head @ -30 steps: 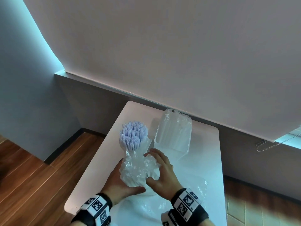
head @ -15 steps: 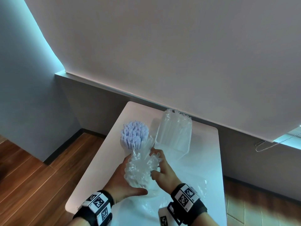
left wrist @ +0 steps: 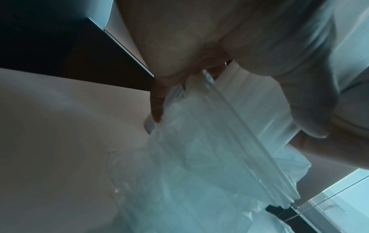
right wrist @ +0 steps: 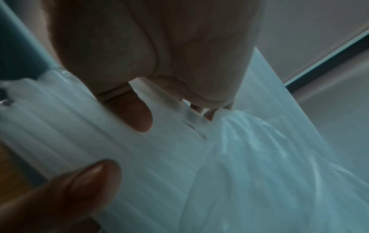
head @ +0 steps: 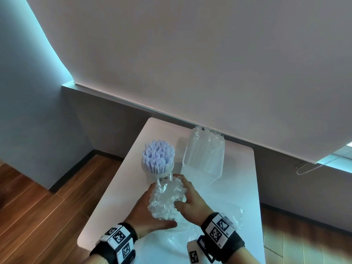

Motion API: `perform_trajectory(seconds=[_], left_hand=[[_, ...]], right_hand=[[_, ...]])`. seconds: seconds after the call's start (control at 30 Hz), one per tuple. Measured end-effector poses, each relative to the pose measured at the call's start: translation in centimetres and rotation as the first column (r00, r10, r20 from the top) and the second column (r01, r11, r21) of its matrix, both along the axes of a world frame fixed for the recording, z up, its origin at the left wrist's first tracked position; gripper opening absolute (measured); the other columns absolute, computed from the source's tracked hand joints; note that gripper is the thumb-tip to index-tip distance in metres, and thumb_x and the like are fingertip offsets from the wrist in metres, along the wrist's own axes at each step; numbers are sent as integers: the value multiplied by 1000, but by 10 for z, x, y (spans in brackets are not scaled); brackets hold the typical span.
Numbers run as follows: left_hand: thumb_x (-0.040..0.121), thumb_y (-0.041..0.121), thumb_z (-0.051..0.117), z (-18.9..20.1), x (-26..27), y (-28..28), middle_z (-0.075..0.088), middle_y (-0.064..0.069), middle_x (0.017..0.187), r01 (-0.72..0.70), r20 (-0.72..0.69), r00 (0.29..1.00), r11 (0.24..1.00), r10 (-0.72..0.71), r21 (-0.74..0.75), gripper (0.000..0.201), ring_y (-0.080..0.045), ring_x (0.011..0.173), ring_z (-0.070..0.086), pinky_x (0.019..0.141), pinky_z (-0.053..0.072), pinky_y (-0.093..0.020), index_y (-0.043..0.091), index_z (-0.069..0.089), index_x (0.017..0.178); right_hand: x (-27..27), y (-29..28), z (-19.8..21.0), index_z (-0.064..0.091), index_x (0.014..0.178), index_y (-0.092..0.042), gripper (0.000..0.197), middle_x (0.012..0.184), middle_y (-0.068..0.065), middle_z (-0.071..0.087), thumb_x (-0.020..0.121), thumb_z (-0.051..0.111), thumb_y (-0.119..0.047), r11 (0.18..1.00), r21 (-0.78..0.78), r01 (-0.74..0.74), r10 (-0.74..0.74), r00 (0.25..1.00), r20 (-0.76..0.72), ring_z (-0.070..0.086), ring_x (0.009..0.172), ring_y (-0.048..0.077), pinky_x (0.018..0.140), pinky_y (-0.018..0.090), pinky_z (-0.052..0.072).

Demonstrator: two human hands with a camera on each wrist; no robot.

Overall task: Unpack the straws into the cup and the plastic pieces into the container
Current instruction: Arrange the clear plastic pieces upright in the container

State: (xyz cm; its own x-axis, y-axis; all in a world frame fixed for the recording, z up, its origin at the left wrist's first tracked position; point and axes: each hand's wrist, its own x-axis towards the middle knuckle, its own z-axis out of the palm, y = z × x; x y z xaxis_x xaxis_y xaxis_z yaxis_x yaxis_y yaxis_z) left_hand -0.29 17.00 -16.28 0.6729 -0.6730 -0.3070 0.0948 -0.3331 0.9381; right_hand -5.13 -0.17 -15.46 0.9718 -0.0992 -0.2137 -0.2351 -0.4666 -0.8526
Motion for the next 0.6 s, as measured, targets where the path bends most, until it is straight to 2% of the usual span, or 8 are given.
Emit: perform_trajectory(seconds=[0.03, 0.1, 0.17, 0.27, 0.33, 0.4, 0.5, 0.6], left_hand=[[38, 68, 87, 1, -2, 3, 53, 21, 128, -28, 2, 1000, 1000, 28, 15, 103, 4, 121, 50, 108, 39, -27, 35, 44, 126], [19, 65, 89, 6, -9, 10, 49, 15, 122, -146, -44, 988, 987, 149, 68, 118, -10, 121, 50, 95, 42, -23, 32, 40, 122], [24, 45, 93, 10, -12, 9, 49, 11, 107, -209, -119, 967, 969, 225, 128, 112, -15, 114, 52, 85, 41, -20, 21, 41, 120], [57, 18, 94, 10, -4, 4, 63, 14, 111, -134, -123, 982, 987, 143, 84, 70, 1, 104, 61, 100, 48, -29, 25, 56, 116], [55, 31, 95, -1, 1, 4, 65, 6, 122, -155, -91, 982, 984, 163, 89, 80, -5, 113, 61, 108, 44, -37, 22, 57, 125], [57, 33, 93, -7, 0, 1, 62, -2, 129, -144, -85, 984, 983, 154, 109, 84, -17, 123, 57, 111, 41, -41, 15, 55, 129], [55, 14, 95, -14, -3, 3, 63, -1, 118, -268, -72, 958, 958, 276, 105, 82, -19, 109, 62, 95, 50, -32, 15, 51, 124], [53, 16, 95, -12, -8, 5, 64, 8, 112, -245, -95, 962, 964, 255, 104, 74, -7, 103, 61, 88, 47, -18, 21, 57, 117]], right_hand=[[-1, 2, 9, 40, 133, -39, 66, 121, -20, 51, 70, 54, -28, 998, -59, -20, 21, 999, 24, 40, 123, 9, 106, 42, 34], [-4, 5, 27, 38, 132, -33, 62, 114, -33, 42, 72, 51, -27, 980, -194, -50, 66, 995, 76, 36, 115, -8, 104, 34, 27], [-4, 2, 38, 36, 126, -37, 58, 109, -32, 45, 73, 55, -25, 968, -246, -46, 78, 989, 123, 39, 103, -13, 100, 32, 30], [-2, -5, 35, 33, 124, -47, 62, 115, -25, 51, 73, 61, -27, 971, -237, -40, 71, 990, 122, 45, 107, 0, 98, 35, 36], [1, -8, 27, 38, 125, -48, 61, 119, -25, 52, 74, 64, -29, 976, -214, -31, 62, 988, 140, 47, 113, 4, 98, 31, 38], [2, -9, 22, 50, 124, -38, 55, 121, -23, 55, 74, 68, -26, 981, -196, -8, 44, 982, 183, 49, 114, 2, 95, 20, 38], [1, -9, 19, 56, 122, -31, 49, 119, -21, 61, 77, 70, -20, 986, -165, 35, 4, 973, 231, 53, 114, -2, 91, 5, 34], [-1, -6, 14, 47, 128, -31, 56, 116, -20, 62, 79, 70, -18, 987, -141, 74, -33, 962, 270, 55, 112, -3, 93, 7, 36]])
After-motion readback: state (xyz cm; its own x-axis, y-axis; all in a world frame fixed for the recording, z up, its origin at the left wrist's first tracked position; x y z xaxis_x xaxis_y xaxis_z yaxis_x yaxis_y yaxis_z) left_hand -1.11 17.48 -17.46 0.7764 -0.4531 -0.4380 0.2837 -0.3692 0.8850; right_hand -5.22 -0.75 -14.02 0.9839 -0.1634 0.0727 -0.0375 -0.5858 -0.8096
